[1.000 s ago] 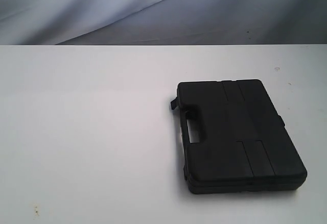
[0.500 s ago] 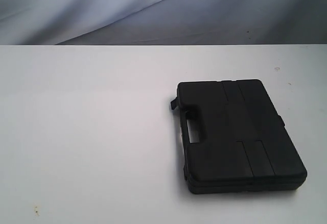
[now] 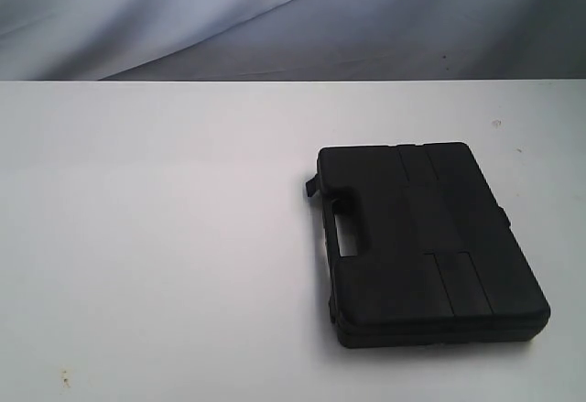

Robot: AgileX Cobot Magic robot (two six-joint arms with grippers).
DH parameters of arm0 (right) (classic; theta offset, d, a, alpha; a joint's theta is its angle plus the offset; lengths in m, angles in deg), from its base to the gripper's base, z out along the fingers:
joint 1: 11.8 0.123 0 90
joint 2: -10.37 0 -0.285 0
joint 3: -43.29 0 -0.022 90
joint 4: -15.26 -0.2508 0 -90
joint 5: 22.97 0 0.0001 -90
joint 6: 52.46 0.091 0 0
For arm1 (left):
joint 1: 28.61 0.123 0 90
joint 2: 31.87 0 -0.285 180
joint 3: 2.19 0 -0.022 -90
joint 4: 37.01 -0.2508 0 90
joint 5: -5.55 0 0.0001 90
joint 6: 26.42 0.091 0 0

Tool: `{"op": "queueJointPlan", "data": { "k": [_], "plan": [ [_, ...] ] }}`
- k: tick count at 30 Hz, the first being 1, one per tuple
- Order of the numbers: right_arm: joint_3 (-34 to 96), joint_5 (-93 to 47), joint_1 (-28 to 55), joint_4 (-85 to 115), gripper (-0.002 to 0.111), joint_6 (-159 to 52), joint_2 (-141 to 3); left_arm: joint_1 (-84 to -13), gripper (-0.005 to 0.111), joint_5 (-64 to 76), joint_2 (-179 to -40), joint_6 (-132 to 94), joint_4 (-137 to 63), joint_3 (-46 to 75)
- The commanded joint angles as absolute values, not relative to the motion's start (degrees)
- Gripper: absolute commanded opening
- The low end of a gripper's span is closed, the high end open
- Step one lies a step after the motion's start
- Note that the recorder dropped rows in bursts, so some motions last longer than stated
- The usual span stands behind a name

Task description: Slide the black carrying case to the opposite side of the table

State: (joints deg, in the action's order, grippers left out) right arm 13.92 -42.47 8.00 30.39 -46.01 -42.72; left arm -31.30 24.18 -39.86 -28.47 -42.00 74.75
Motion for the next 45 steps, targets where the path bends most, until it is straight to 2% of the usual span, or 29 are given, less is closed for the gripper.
{"op": "queueJointPlan", "data": {
  "k": [1, 18, 23, 28, 34, 45],
  "plan": [
    [18.15, -47.63, 9.53, 28.55, 0.000, -46.40, -49.09, -31.20, 0.000, 23.81, -39.65, -28.89, -42.09, 75.03],
    [20.23, -55.26, 11.09, 11.66, 0.000, -46.82, -67.34, -31.20, 0.000, 23.81, -39.65, -28.89, -42.09, 75.03],
    [20.84, -60.38, 11.09, 3.07, 0.000, -54.48, -73.46, -31.20, 0.000, 23.81, -39.65, -28.89, -42.09, 75.03],
    [27.14, -69.32, 11.09, -2.15, 0.000, -56.08, -80.47, -31.20, 0.000, 23.81, -39.65, -28.89, -42.09, 75.03],
    [35.81, -74.16, 15.62, -3.11, 0.000, -55.67, -87.81, -31.20, 0.000, 23.81, -39.65, -28.89, -42.09, 75.03],
    [46.40, -75.56, 22.29, -1.75, 0.000, -50.55, -102.61, -31.20, 0.000, 23.81, -39.65, -28.89, -42.09, 75.03]
  ]
}}
